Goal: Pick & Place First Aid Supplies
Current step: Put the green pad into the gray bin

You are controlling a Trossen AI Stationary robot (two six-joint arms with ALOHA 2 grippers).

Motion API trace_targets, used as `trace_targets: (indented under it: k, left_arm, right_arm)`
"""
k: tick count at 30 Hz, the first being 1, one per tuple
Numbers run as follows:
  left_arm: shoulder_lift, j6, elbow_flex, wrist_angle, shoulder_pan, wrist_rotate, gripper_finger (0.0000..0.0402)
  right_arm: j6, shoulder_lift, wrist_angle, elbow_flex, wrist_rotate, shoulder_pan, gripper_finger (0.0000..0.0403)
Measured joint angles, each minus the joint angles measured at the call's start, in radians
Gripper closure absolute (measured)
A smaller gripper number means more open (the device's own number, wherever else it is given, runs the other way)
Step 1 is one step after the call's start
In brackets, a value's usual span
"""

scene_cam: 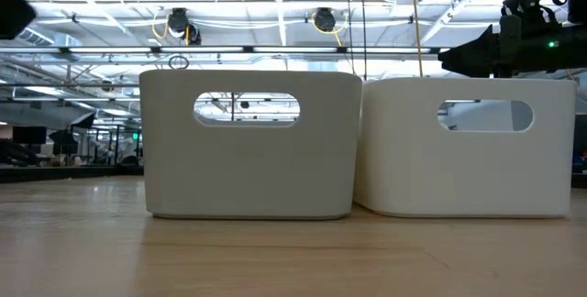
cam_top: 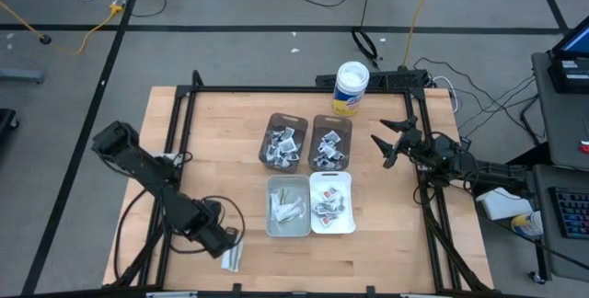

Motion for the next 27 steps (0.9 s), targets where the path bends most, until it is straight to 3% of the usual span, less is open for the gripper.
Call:
trace_targets:
  k: [10,15,27]
  left_arm:
    - [-0.059,0.209,0.038,-0.112,0.051,0.027,0.0391]
    - [-0.047,0.484,0.08,-0.158,0.152,0.074,0.0396]
    - [0.207,1.155,0.447,-0.428,0.447,0.023,0.0399]
  right_arm:
    - [0.0,0.0,0.0,0.0,0.0,0.0,0.0124]
    - [0.0,0.0,0.0,0.0,0.0,0.0,0.0124]
    - [0.0,0.0,0.0,0.0,0.0,0.0,0.0124]
